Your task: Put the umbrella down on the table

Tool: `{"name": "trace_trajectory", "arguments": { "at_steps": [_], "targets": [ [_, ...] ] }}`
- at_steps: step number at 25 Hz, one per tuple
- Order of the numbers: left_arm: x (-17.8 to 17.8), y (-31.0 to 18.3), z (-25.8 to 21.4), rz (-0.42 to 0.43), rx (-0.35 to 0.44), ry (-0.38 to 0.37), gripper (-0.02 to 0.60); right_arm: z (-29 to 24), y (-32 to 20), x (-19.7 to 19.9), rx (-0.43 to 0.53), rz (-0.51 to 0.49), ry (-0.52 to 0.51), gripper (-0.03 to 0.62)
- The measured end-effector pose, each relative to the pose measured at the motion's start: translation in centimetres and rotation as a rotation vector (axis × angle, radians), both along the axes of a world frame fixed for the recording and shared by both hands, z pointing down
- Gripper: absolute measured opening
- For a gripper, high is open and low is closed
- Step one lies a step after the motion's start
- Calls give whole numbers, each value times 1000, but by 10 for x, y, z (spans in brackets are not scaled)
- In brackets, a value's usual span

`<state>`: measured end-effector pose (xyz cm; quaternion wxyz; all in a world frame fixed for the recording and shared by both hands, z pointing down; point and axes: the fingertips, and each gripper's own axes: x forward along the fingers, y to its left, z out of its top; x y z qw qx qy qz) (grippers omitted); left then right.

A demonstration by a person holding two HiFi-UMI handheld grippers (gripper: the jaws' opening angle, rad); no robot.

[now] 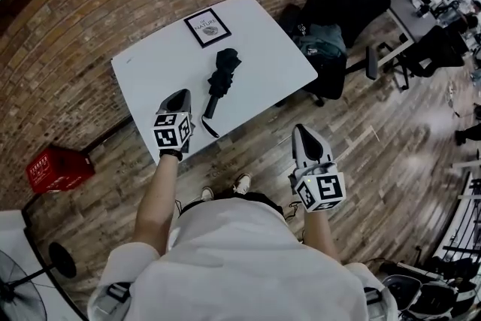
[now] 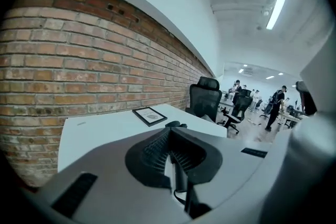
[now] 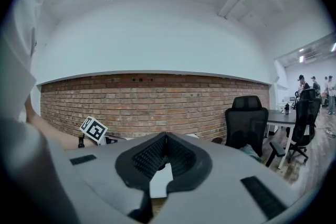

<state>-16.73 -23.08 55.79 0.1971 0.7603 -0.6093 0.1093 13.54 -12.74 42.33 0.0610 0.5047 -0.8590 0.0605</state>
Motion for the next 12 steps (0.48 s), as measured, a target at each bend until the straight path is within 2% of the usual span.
{"name": "trace_trajectory", "arguments": {
  "at_steps": [5,12],
  "targets": [
    [-7,0,-28,39,24,7,23,-2,1,-8,-6,-2,2,20],
    [-26,11,-106,94,172,-26,23,-17,-6,-21,-9,-69,-88,20]
  ]
}}
